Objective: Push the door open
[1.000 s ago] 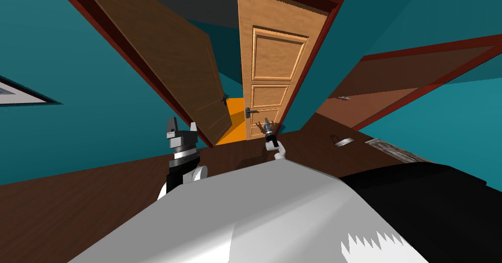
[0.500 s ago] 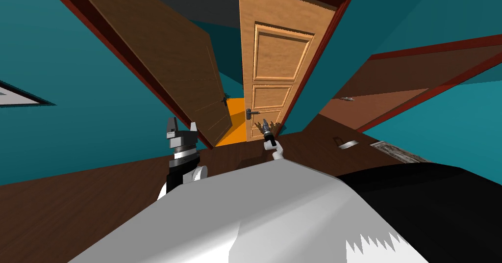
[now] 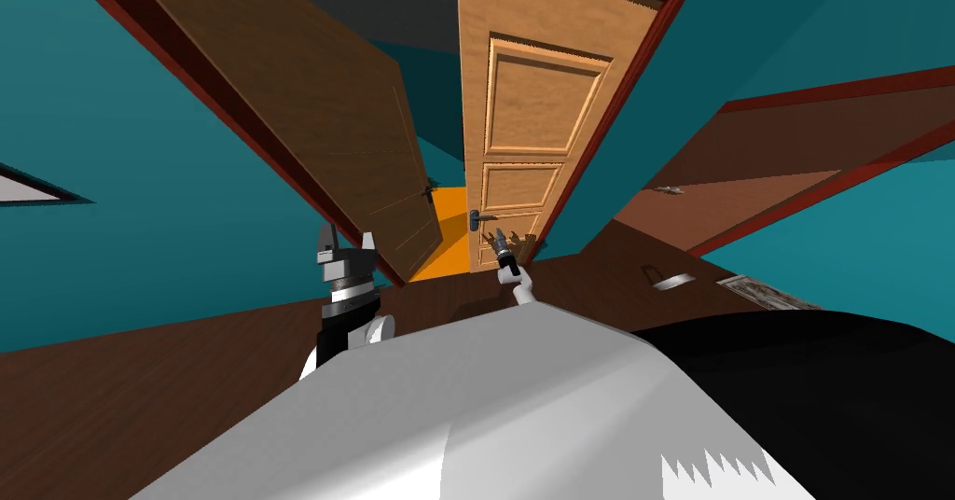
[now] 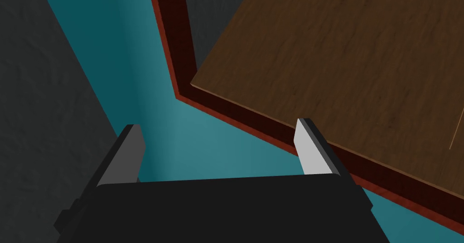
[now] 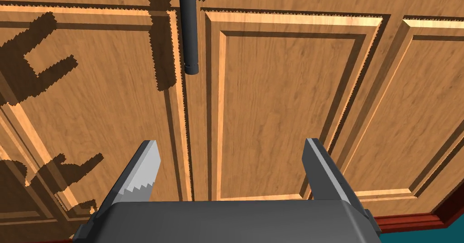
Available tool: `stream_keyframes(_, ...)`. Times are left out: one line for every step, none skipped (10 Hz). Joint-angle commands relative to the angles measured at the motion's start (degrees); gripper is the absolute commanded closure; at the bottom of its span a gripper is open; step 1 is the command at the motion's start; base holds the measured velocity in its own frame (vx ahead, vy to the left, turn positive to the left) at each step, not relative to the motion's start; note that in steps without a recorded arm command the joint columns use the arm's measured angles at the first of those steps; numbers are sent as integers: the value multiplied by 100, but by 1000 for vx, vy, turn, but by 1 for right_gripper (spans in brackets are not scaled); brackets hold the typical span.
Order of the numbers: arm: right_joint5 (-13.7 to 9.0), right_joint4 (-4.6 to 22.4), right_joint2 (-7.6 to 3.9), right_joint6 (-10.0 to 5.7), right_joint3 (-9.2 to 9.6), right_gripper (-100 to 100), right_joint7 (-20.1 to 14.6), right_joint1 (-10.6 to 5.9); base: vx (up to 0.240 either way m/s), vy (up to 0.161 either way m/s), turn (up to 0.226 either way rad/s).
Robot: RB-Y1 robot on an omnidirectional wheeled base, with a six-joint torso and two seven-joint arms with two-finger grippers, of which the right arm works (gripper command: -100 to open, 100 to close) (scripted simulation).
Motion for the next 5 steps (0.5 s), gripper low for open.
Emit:
stream_keyframes(-18, 202, 85, 84, 2, -100, 19, -129, 201, -30, 35)
stream_keyframes(-23, 278, 108, 94, -1, -100, 24, -173, 174, -16, 21)
stream_keyframes(-29, 354, 131, 104, -3, -100, 28, -218, 113, -13, 12)
stream_keyframes(-40, 484, 174, 122, -7, -100, 36, -294, 118, -27, 20)
stream_keyframes(-48, 590, 212, 136, -11, -100, 42, -356, 148, -25, 23)
